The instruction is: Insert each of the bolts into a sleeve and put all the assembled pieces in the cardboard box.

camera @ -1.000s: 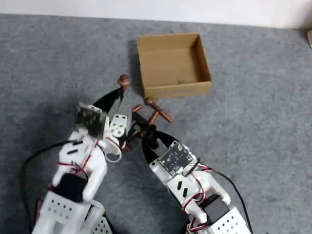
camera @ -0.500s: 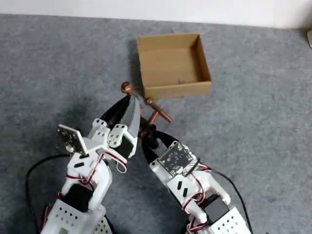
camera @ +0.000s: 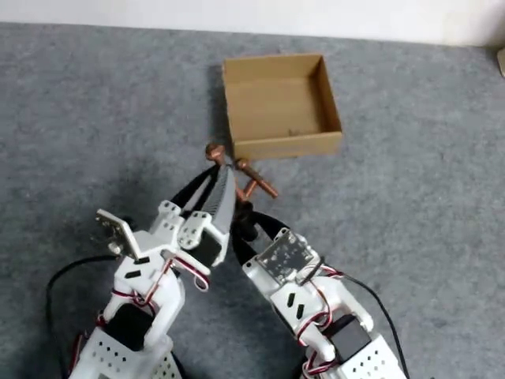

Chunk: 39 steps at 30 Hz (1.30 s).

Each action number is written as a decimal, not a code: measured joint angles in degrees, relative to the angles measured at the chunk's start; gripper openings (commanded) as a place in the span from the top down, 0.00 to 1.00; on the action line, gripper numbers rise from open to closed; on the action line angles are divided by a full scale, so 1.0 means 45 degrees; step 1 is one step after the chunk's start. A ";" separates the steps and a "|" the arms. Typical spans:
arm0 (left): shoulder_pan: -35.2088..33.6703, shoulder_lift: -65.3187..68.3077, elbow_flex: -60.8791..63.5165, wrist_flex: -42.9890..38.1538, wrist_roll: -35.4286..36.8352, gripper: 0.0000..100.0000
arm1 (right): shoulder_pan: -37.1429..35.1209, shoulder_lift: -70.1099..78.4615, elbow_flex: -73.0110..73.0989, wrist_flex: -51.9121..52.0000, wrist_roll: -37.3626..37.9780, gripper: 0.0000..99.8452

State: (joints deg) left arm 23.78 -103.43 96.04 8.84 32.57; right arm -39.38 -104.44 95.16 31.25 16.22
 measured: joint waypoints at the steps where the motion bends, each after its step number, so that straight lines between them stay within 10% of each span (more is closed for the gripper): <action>1: 0.0039 0.0000 0.0000 0.0117 0.0059 0.99 | 0.0176 0.0000 0.0000 -0.0059 -0.0215 1.00; 39: -0.0215 -0.0039 0.0000 -0.0137 0.0879 0.99 | 0.0586 0.0000 0.0000 -0.0918 -0.1582 1.00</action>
State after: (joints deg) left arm 22.81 -103.60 96.04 8.22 36.53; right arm -36.75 -104.44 95.16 27.12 9.10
